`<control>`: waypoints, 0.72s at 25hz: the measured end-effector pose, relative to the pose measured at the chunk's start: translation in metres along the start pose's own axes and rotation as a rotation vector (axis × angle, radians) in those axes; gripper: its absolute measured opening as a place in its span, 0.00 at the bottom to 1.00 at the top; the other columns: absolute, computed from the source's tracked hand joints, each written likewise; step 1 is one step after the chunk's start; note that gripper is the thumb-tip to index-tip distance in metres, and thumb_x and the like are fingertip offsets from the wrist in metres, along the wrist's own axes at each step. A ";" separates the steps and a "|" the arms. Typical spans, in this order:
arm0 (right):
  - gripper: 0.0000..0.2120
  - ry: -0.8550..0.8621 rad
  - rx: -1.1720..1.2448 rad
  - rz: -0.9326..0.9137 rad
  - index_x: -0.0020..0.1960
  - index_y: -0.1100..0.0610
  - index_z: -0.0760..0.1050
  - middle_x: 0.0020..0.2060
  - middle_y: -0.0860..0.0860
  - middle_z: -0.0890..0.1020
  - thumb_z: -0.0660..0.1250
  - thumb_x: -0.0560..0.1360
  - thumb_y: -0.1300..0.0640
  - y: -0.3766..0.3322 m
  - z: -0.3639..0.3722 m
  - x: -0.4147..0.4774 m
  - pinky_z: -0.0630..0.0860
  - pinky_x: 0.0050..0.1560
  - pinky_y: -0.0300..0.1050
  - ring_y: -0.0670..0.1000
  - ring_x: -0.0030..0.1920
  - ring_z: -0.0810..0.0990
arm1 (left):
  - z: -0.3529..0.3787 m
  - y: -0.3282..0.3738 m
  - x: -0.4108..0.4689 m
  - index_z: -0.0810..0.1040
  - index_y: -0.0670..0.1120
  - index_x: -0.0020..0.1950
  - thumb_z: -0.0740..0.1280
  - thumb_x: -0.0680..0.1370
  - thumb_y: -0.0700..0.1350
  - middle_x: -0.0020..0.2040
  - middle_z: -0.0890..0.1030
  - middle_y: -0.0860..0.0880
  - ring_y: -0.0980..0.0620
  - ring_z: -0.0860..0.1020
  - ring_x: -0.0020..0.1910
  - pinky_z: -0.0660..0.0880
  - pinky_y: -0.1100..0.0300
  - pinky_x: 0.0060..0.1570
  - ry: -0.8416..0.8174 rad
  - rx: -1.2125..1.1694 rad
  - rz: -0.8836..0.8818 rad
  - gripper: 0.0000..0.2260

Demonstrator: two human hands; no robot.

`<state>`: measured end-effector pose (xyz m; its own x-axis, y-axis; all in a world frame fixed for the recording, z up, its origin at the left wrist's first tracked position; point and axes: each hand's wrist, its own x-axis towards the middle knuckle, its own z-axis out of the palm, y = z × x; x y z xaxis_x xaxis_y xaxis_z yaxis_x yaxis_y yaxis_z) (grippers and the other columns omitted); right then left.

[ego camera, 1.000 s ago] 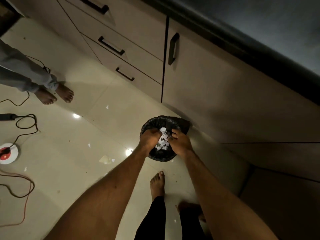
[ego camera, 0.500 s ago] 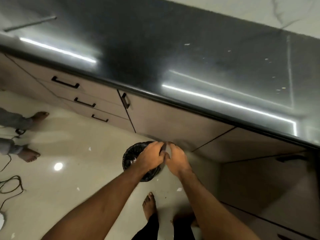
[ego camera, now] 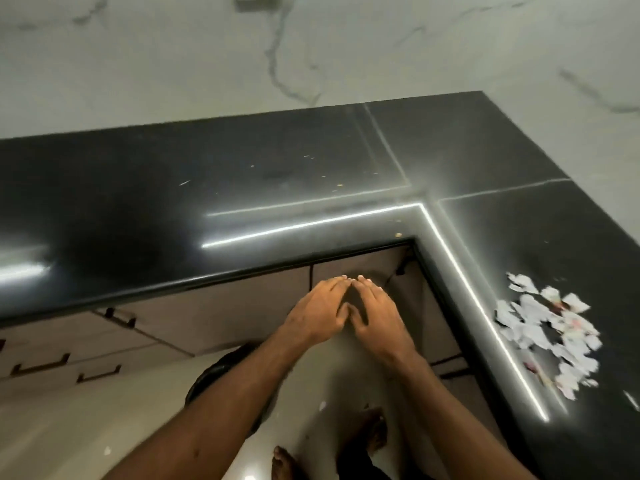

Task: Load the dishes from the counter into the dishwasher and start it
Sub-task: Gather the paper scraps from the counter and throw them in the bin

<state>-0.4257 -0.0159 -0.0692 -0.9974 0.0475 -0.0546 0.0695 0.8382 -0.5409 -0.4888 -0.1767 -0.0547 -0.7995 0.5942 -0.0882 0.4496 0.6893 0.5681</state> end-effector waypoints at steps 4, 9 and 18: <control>0.29 0.097 0.002 0.096 0.80 0.54 0.66 0.79 0.52 0.68 0.65 0.81 0.49 0.065 -0.058 -0.025 0.58 0.82 0.53 0.51 0.81 0.62 | 0.013 0.085 0.056 0.67 0.44 0.79 0.63 0.83 0.47 0.79 0.68 0.47 0.49 0.64 0.78 0.58 0.57 0.78 -0.144 0.091 0.166 0.24; 0.36 0.047 -0.004 0.147 0.83 0.53 0.59 0.82 0.51 0.62 0.60 0.80 0.38 0.132 -0.084 -0.067 0.56 0.82 0.57 0.51 0.83 0.56 | 0.040 0.161 0.110 0.65 0.42 0.80 0.60 0.84 0.47 0.81 0.64 0.44 0.47 0.61 0.80 0.58 0.53 0.79 -0.345 0.236 0.232 0.24; 0.32 0.126 -0.050 0.081 0.85 0.52 0.54 0.83 0.49 0.55 0.54 0.86 0.39 0.191 -0.103 -0.080 0.37 0.80 0.37 0.44 0.83 0.45 | 0.083 0.228 0.188 0.50 0.42 0.84 0.62 0.83 0.41 0.84 0.52 0.41 0.42 0.60 0.81 0.61 0.50 0.78 -0.674 0.542 0.163 0.32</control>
<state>-0.3347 0.1959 -0.0817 -0.9834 0.1812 0.0108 0.1521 0.8547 -0.4963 -0.5039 0.1267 -0.0101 -0.3803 0.7025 -0.6015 0.8015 0.5749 0.1646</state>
